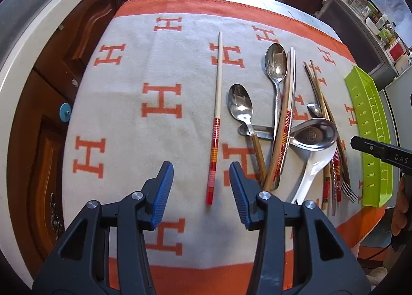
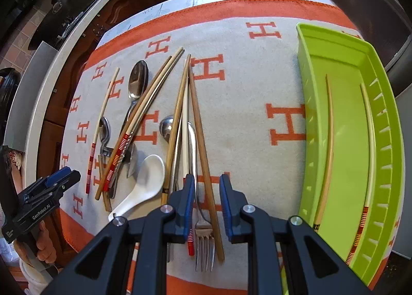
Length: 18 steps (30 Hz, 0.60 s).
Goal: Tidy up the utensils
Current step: 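Move both open tools back over the utensil pile, then close the left tool on a red-banded chopstick while the right tool grasps a brown chopstick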
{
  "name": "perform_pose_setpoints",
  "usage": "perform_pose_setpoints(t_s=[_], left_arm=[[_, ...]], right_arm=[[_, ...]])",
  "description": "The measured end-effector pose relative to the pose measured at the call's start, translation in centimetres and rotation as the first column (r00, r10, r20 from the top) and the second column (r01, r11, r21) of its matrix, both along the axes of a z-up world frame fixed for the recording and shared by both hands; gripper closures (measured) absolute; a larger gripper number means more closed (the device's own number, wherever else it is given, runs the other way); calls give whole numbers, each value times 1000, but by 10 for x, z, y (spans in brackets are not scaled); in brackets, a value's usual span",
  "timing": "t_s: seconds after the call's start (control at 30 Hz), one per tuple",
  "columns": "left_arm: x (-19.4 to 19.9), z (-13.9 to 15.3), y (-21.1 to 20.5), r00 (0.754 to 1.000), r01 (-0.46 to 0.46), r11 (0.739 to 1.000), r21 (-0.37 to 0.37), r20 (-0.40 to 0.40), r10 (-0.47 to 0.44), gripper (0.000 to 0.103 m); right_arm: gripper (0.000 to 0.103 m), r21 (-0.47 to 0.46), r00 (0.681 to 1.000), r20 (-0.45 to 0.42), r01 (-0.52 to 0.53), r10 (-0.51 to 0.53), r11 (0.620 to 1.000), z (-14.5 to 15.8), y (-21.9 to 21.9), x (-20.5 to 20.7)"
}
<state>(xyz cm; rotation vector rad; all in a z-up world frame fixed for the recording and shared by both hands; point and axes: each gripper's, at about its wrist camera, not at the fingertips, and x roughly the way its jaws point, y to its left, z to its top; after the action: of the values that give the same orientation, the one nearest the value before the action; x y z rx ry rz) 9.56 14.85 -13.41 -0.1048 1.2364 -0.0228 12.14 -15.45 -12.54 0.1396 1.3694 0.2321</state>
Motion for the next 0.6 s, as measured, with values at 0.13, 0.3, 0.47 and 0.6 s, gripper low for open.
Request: perform_pose_setpoints(t_s=[0.13, 0.3, 0.47, 0.6], left_arm=[[12, -7, -5, 1000, 14, 1000, 5, -11, -14, 61], [23, -14, -7, 1000, 17, 1000, 12, -26, -17, 61], [29, -20, -9, 999, 19, 1000, 20, -38, -18, 61], [34, -25, -10, 999, 17, 999, 33, -47, -16, 61]], right_arm=[[84, -12, 1000, -9, -13, 13, 1000, -7, 0, 3], [84, -33, 999, -11, -32, 32, 999, -14, 4, 5], [84, -62, 999, -13, -51, 51, 997, -20, 7, 5], [84, -93, 997, 6, -79, 80, 992, -20, 12, 5]])
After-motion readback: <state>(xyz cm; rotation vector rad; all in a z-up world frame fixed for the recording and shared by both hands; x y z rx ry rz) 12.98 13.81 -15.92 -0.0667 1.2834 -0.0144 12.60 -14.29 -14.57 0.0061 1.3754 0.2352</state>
